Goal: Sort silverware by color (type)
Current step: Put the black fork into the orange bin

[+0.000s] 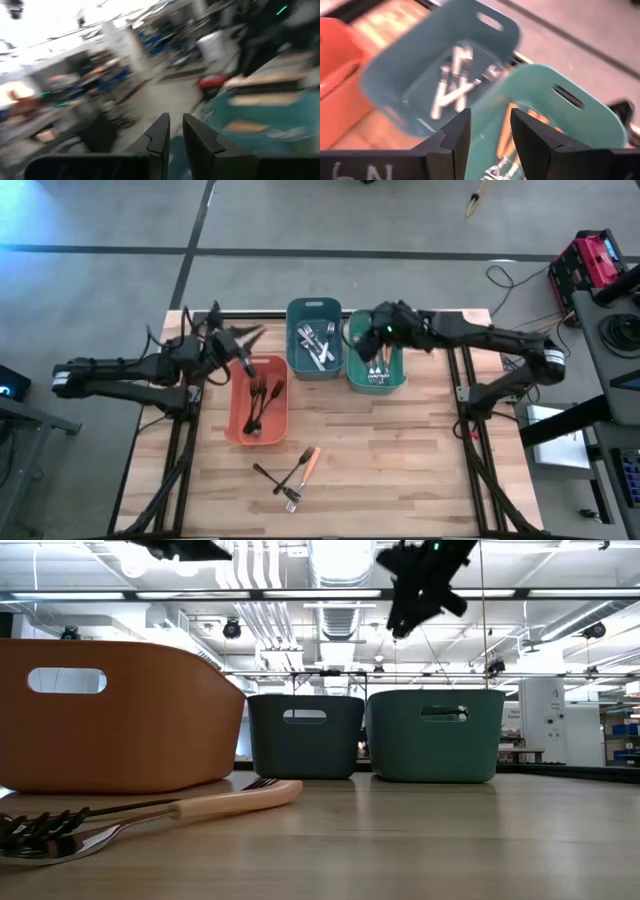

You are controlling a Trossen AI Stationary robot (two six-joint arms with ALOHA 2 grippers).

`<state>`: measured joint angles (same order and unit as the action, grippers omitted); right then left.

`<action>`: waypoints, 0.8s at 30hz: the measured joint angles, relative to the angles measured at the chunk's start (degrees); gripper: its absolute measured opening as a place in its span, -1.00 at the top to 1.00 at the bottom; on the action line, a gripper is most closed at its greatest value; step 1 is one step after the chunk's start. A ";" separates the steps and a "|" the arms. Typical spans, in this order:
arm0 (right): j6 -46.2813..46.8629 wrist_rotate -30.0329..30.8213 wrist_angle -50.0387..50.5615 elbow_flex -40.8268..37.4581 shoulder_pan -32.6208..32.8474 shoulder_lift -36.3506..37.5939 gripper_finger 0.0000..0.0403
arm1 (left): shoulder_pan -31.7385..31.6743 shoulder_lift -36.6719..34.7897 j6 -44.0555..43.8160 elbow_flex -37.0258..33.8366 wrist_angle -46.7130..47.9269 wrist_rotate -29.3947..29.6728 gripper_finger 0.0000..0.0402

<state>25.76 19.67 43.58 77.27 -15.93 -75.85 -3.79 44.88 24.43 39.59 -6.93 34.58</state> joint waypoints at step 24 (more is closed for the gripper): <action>-6.69 1.37 -23.40 -16.66 22.04 12.37 0.39 | 21.17 23.03 -37.24 9.03 -0.42 -17.62 0.82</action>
<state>19.07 21.04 20.18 60.61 6.11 -63.48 17.39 67.90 -12.81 48.62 -7.35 16.96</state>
